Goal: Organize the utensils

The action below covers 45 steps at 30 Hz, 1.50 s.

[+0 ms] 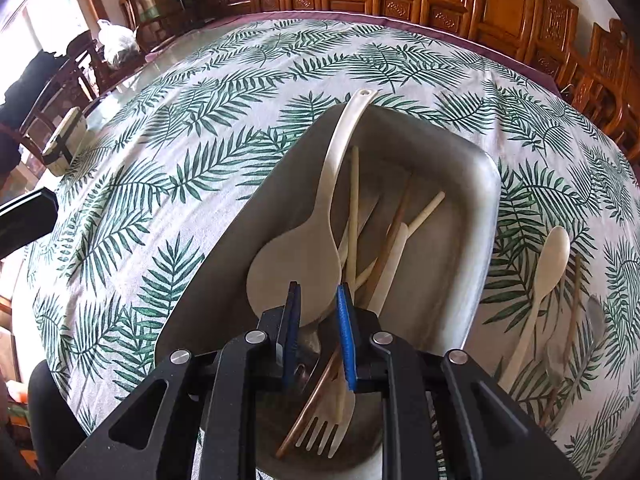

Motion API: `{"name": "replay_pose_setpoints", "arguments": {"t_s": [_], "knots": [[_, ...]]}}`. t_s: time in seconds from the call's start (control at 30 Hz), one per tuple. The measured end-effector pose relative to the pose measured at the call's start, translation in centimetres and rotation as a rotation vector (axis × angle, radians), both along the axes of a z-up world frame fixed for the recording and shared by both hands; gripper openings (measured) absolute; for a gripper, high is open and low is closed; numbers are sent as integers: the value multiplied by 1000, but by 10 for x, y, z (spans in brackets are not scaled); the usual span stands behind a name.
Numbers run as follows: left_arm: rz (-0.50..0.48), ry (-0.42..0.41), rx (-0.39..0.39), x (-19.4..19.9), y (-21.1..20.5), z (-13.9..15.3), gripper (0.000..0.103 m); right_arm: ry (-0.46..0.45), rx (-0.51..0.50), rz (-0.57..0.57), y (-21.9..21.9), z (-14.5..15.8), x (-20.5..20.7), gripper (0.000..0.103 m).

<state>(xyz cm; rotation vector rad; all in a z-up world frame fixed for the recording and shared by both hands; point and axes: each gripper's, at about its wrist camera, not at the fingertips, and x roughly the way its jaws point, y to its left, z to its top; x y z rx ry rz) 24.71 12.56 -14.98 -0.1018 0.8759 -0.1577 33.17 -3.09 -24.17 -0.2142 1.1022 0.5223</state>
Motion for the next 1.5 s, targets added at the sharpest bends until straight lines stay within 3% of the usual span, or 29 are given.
{"name": "replay_pose_setpoints", "arguments": {"t_s": [0.03, 0.2, 0.4, 0.73, 0.97, 1.1, 1.33, 1.37, 1.4, 1.43, 1.5], "knots": [[1, 1, 0, 0, 0, -1, 3, -3, -4, -6, -1, 0, 0, 10], [-5, 3, 7, 1, -2, -2, 3, 7, 23, 0, -9, 4, -5, 2], [-16, 4, 12, -1, -6, -4, 3, -10, 12, 6, -22, 23, -26, 1], [-28, 9, 30, -2, -15, -7, 3, -81, 22, -160, -62, 38, -40, 0], [-27, 12, 35, -1, -16, -10, 3, -139, 93, -58, -45, 45, -41, 1], [-20, 12, 31, -1, -11, -10, 3, -162, 69, 26, -18, 40, -24, 34], [-1, 19, 15, 1, 0, -10, 3, -95, 9, 96, 10, 20, 4, 36], [0, 20, 14, 2, 1, -10, 3, -88, 7, 96, 10, 17, 6, 33], [0, 20, 14, 2, 1, -10, 3, -77, 1, 86, 10, 15, 10, 15], [-1, 21, 14, 2, 1, -11, 3, -74, -1, 76, 8, 13, 11, 10], [-2, 23, 15, 2, 1, -12, 3, -63, 27, 18, 0, 13, 16, 8]]}}
